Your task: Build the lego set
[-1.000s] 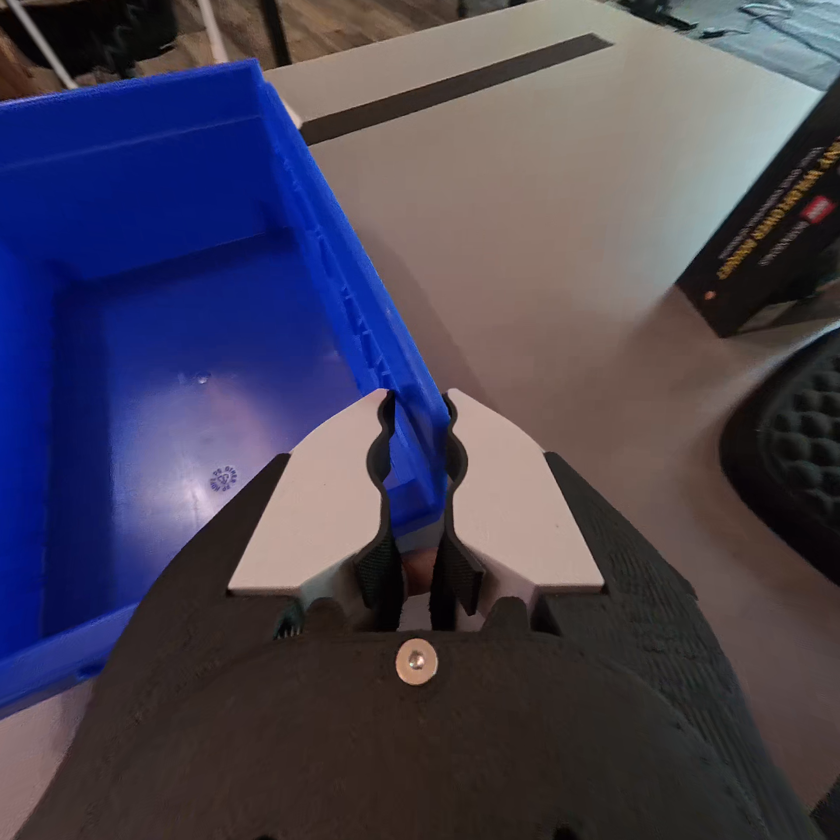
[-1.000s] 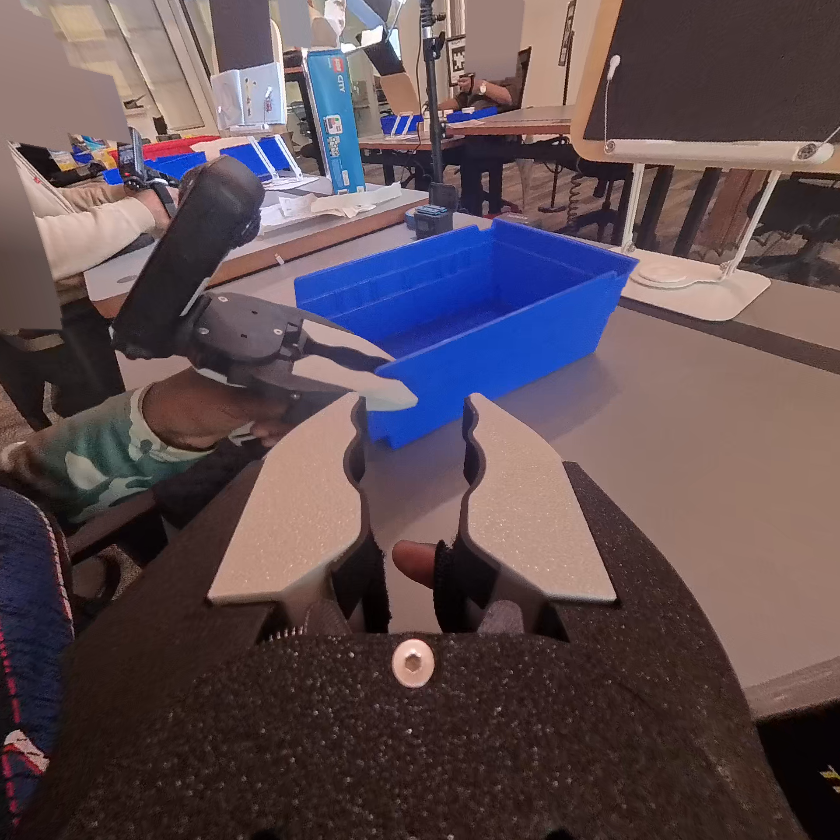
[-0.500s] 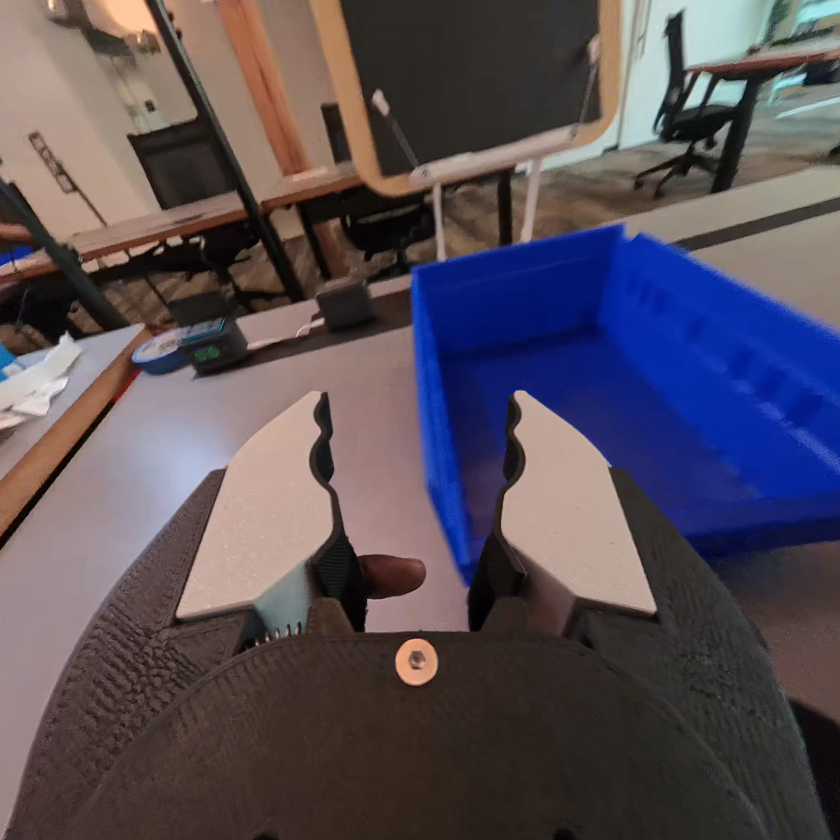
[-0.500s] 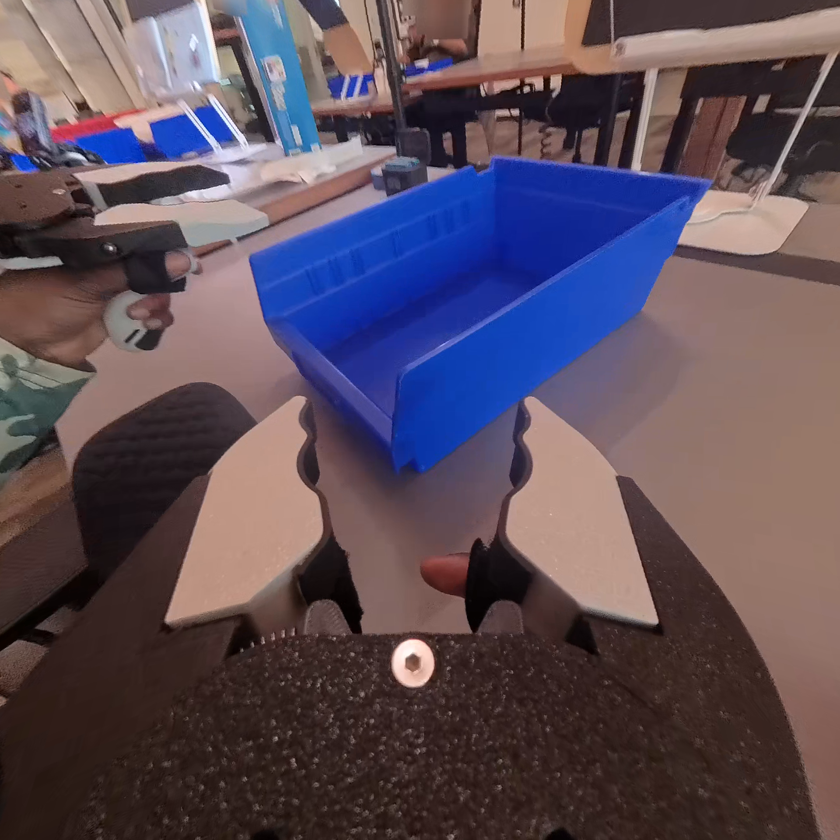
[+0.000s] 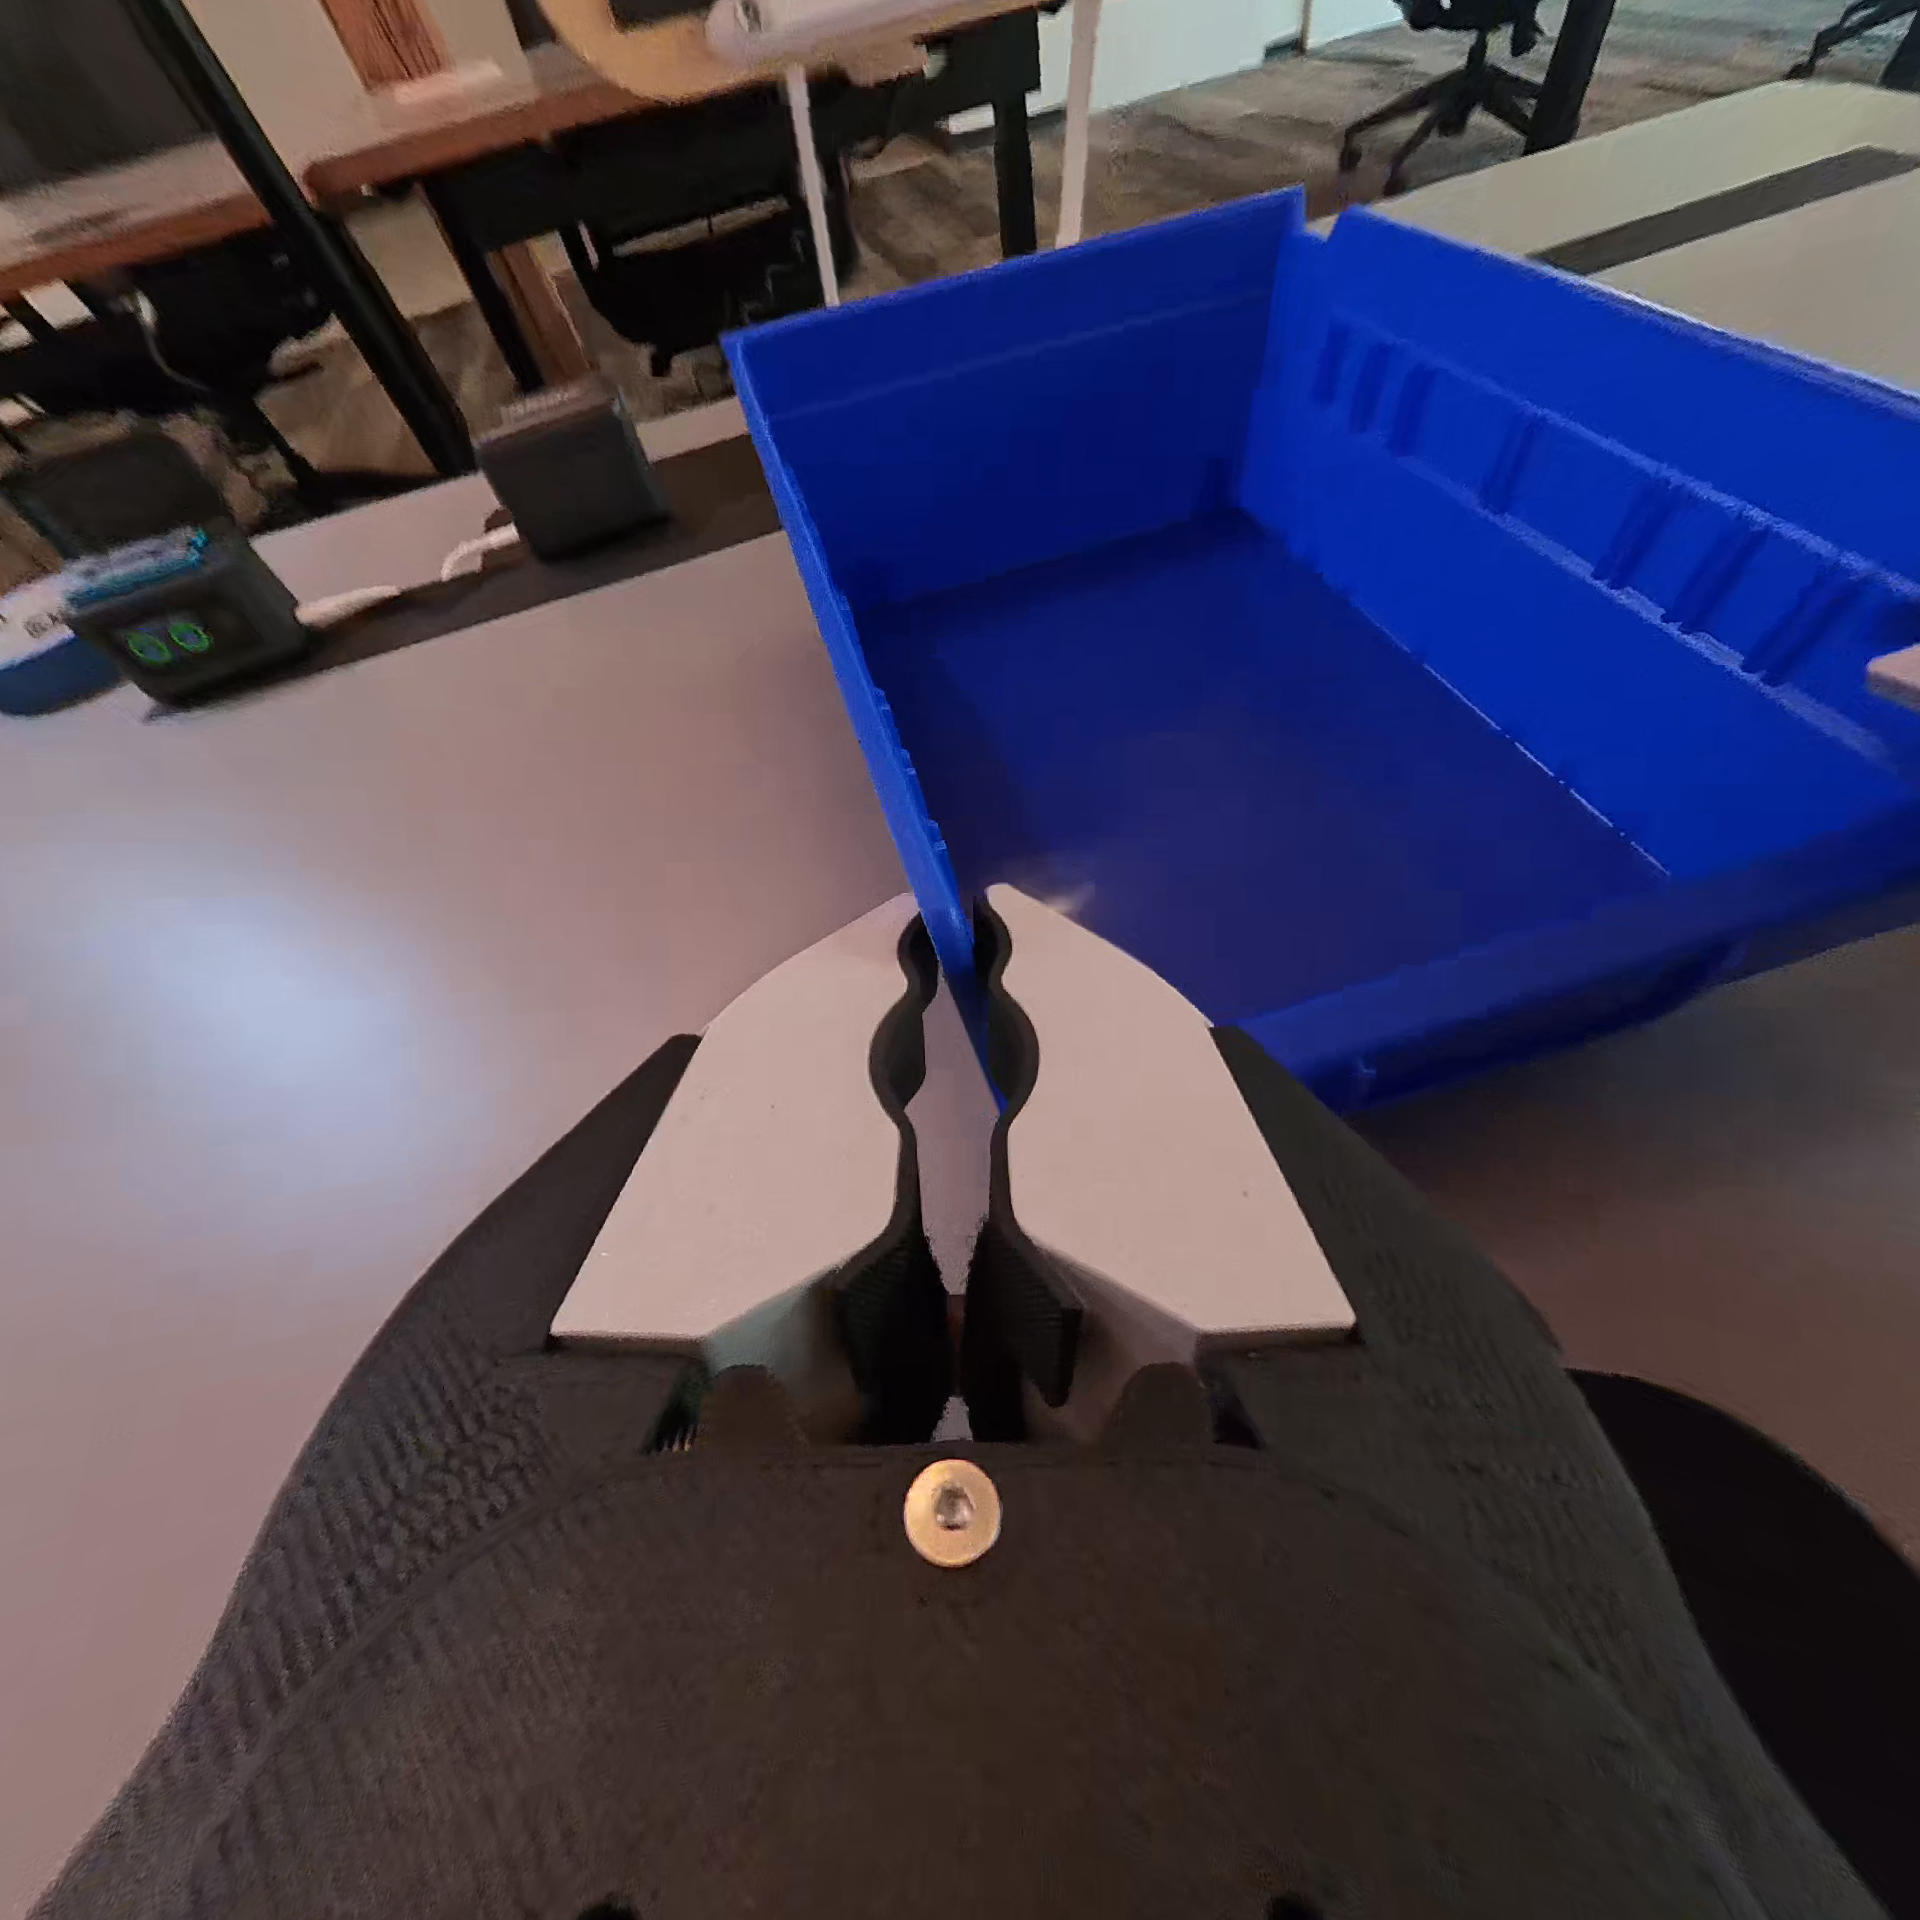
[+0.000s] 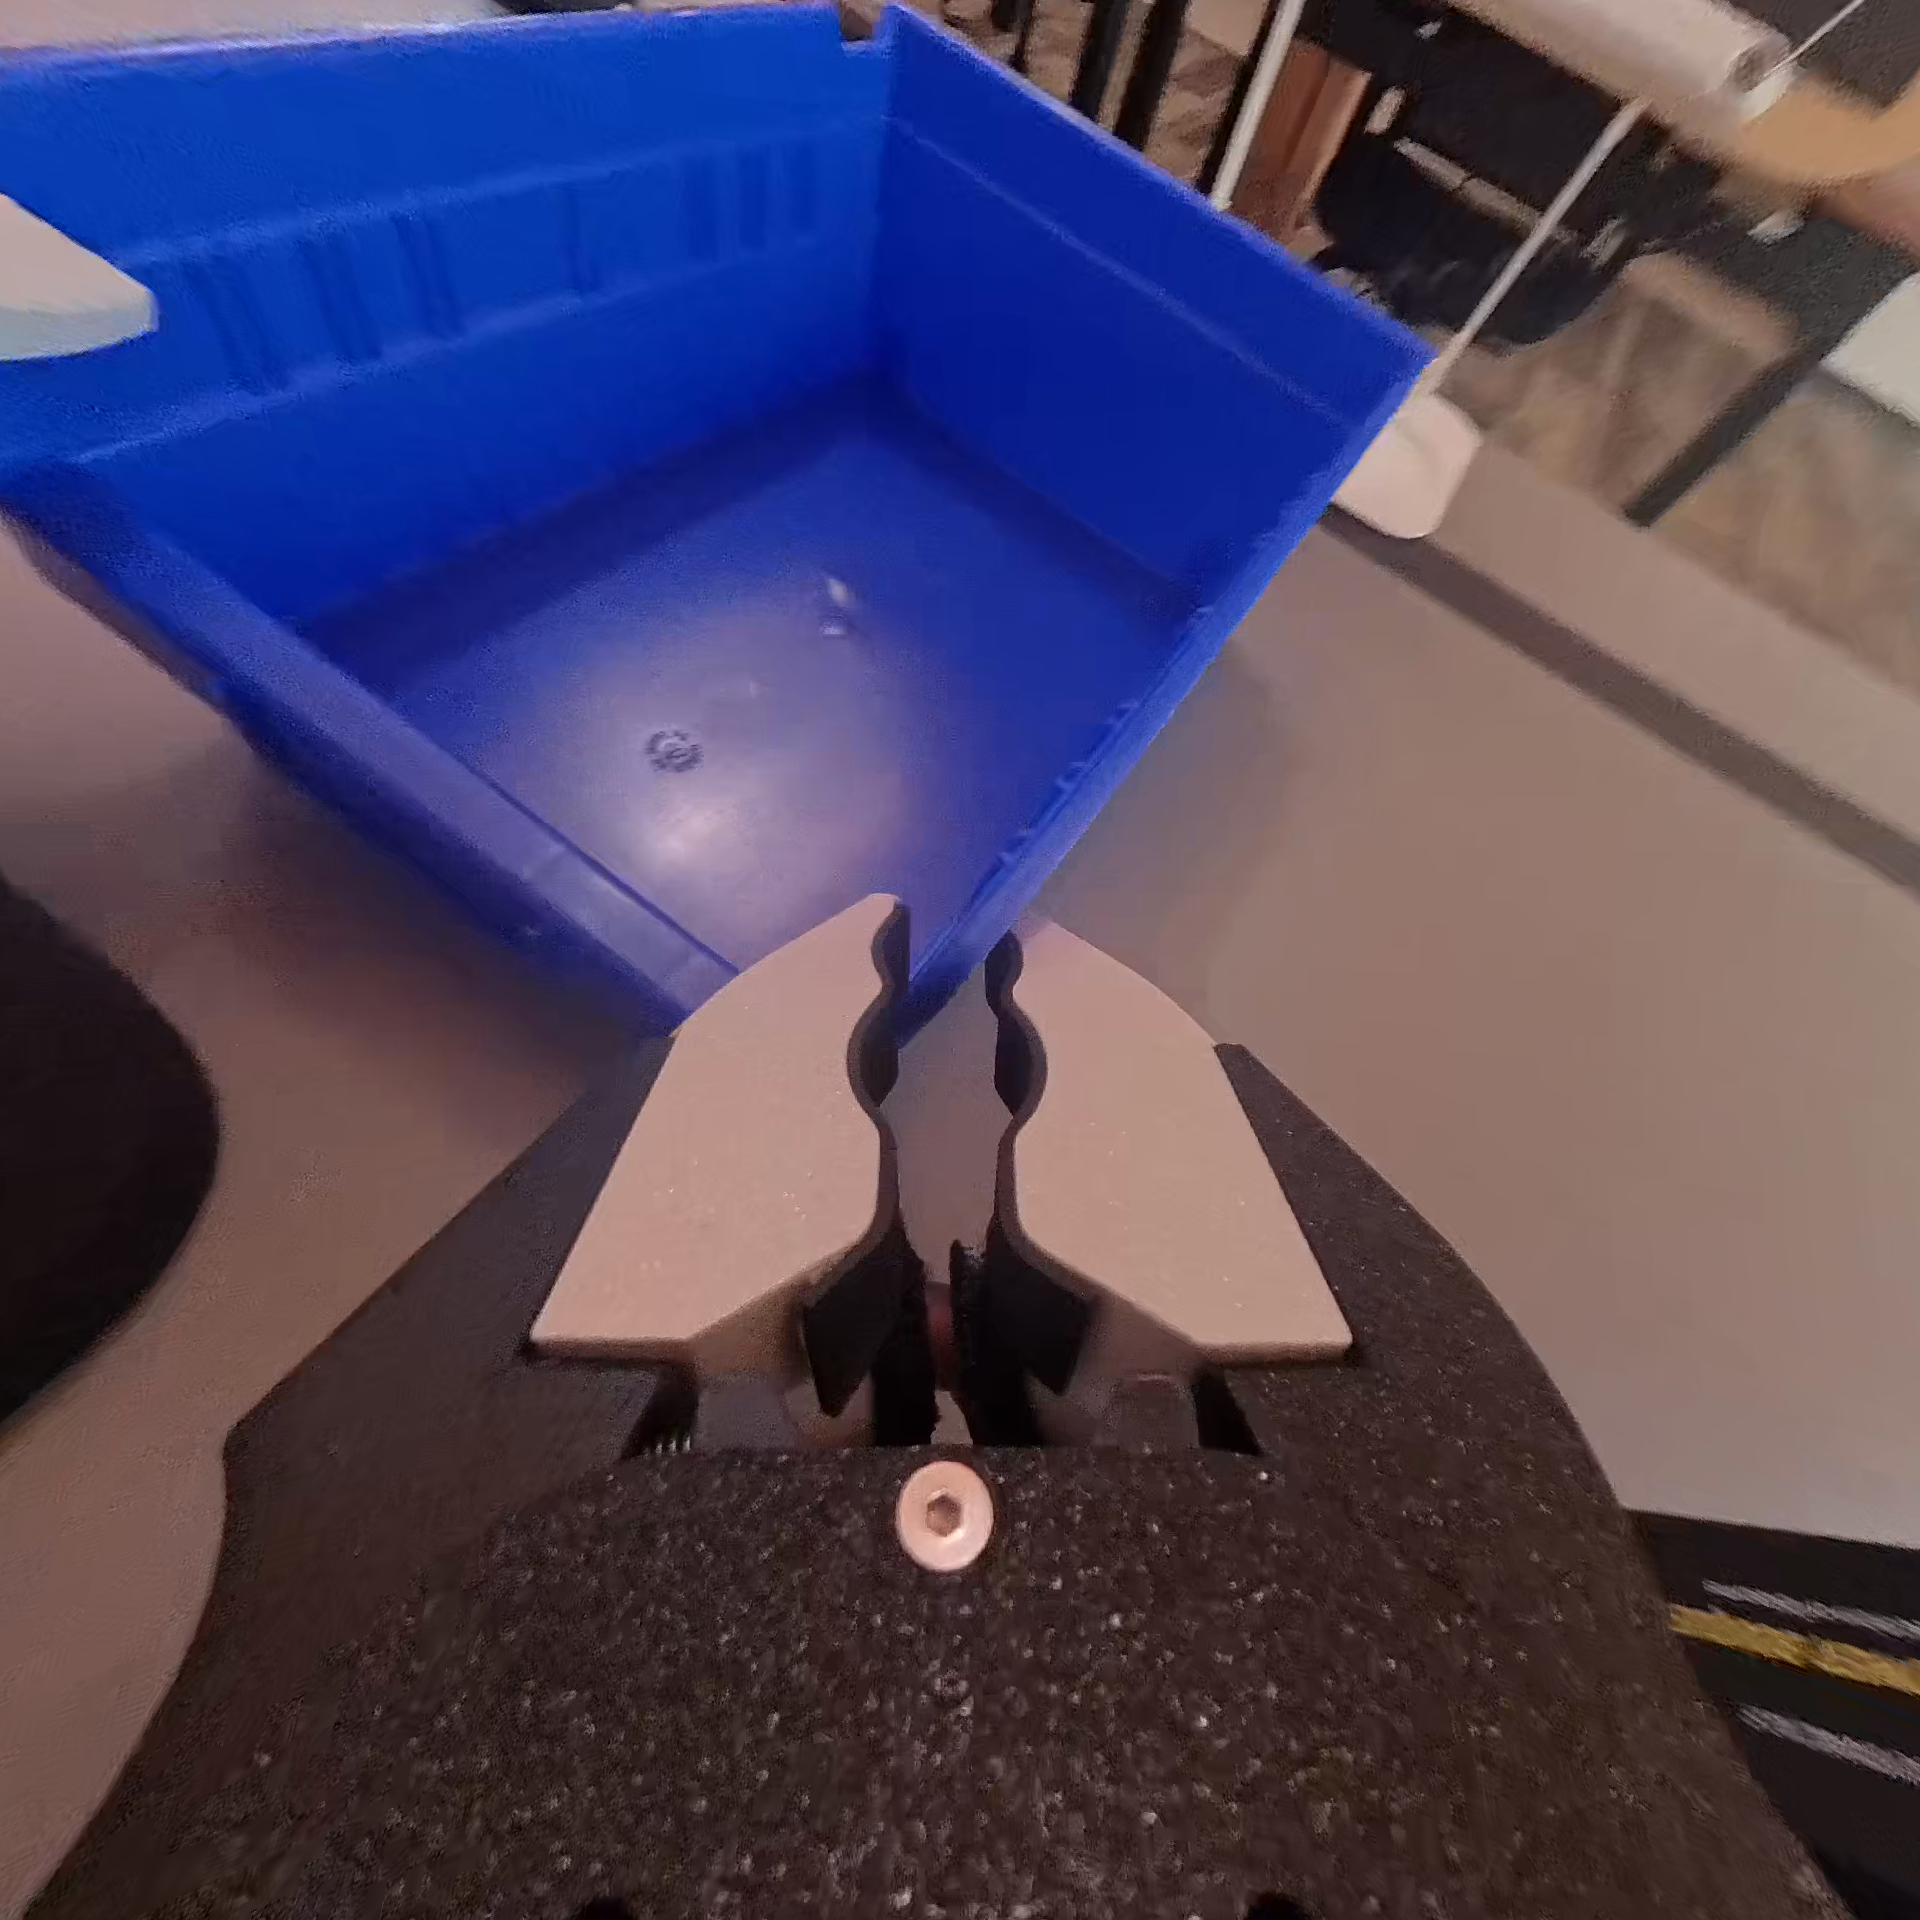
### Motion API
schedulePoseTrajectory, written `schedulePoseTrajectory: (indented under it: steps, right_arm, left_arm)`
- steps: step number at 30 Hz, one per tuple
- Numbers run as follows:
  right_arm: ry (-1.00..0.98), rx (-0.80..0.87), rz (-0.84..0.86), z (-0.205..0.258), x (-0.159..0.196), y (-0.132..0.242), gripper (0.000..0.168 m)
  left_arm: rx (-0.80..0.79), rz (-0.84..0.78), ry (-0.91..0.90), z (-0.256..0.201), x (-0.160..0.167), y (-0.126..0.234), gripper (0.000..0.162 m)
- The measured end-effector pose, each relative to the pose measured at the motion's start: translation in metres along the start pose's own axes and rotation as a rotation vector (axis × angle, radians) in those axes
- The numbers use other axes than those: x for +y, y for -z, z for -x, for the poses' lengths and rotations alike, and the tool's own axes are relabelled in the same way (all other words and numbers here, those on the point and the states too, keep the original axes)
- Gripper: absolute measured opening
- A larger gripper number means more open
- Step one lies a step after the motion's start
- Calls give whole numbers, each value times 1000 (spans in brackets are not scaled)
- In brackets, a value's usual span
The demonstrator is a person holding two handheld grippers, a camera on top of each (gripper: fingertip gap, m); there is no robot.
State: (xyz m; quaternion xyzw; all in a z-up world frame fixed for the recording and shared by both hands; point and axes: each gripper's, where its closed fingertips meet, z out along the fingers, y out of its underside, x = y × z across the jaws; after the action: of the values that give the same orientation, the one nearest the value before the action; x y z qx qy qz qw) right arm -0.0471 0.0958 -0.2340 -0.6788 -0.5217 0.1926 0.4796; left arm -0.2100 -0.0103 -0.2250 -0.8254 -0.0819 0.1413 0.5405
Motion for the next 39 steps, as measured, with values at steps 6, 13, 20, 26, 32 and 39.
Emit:
schedulePoseTrajectory:
  steps: [6,13,20,26,32,39]
  right_arm:
    - [22,119,-72,-42,-5,22,10]
    - [-29,158,-38,-61,18,24,9]
    - [-35,129,-11,-61,20,18,10]
    - [-30,97,-5,-49,12,8,10]
    - [-4,40,-27,-15,-12,-18,10]
    - [43,-50,-40,49,-44,-52,13]
  left_arm:
    - [8,-123,-10,-39,-22,7,8]
    - [57,-88,-17,-64,-19,-8,9]
    - [51,-68,-37,-62,-17,-16,9]
    - [19,-63,-24,-48,-14,-16,8]
    - [-44,-65,4,-3,-5,-7,7]
    - [-160,-32,27,70,16,7,6]
